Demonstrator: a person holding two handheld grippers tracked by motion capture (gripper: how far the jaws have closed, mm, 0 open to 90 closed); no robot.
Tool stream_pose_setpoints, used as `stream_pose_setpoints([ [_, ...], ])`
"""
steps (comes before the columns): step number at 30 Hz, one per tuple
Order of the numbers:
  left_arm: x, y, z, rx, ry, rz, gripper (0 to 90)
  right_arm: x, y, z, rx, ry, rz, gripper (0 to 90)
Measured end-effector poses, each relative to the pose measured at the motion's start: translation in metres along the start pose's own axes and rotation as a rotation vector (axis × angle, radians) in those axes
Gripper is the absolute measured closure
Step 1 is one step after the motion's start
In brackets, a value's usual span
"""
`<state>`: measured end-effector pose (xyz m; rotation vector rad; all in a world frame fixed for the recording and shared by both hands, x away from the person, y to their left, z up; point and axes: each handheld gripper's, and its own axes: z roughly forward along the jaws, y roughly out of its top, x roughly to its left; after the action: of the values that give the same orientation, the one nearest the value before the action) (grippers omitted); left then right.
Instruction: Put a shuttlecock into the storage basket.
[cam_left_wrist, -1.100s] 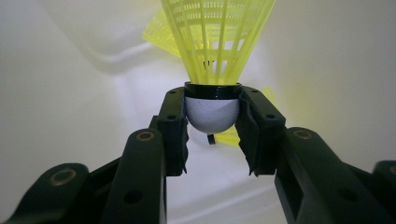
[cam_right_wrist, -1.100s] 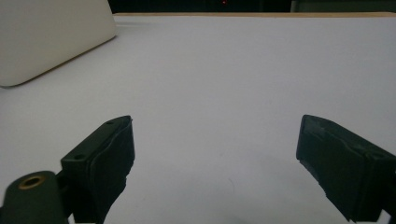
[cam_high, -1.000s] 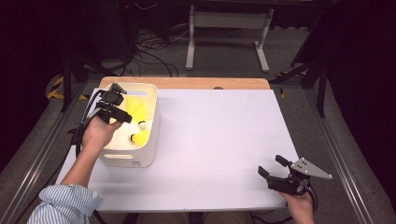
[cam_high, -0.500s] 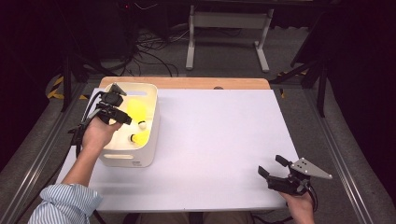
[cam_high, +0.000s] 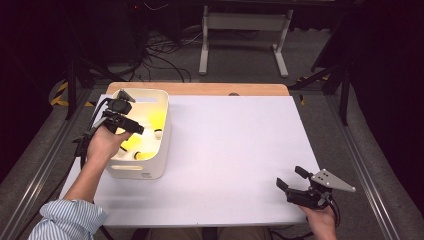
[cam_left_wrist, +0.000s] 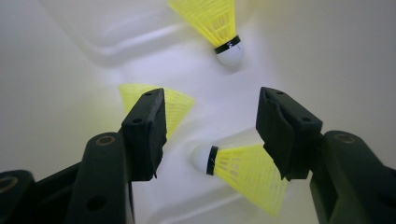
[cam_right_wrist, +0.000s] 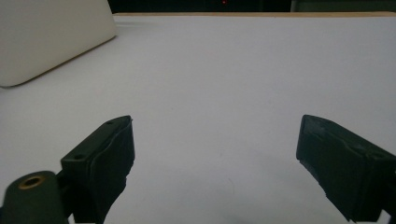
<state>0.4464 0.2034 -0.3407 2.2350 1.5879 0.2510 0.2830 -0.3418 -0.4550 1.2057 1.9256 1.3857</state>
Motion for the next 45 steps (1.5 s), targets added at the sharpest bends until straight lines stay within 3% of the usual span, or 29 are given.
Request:
stream_pose_setpoints([
  [16,0.001,-0.009,-0.017,-0.057,-0.012,0.011,37.7,0.001,0.000,0.000,0.000,0.000,-0.004,12.2],
  [31,-0.001,-0.015,-0.029,-0.052,-0.009,0.050,35.7,0.001,0.000,0.000,0.001,0.000,-0.002,12.2],
  [45,0.003,-0.022,-0.038,-0.059,-0.002,0.039,35.4,0.001,0.000,0.001,0.000,0.000,-0.005,12.2],
])
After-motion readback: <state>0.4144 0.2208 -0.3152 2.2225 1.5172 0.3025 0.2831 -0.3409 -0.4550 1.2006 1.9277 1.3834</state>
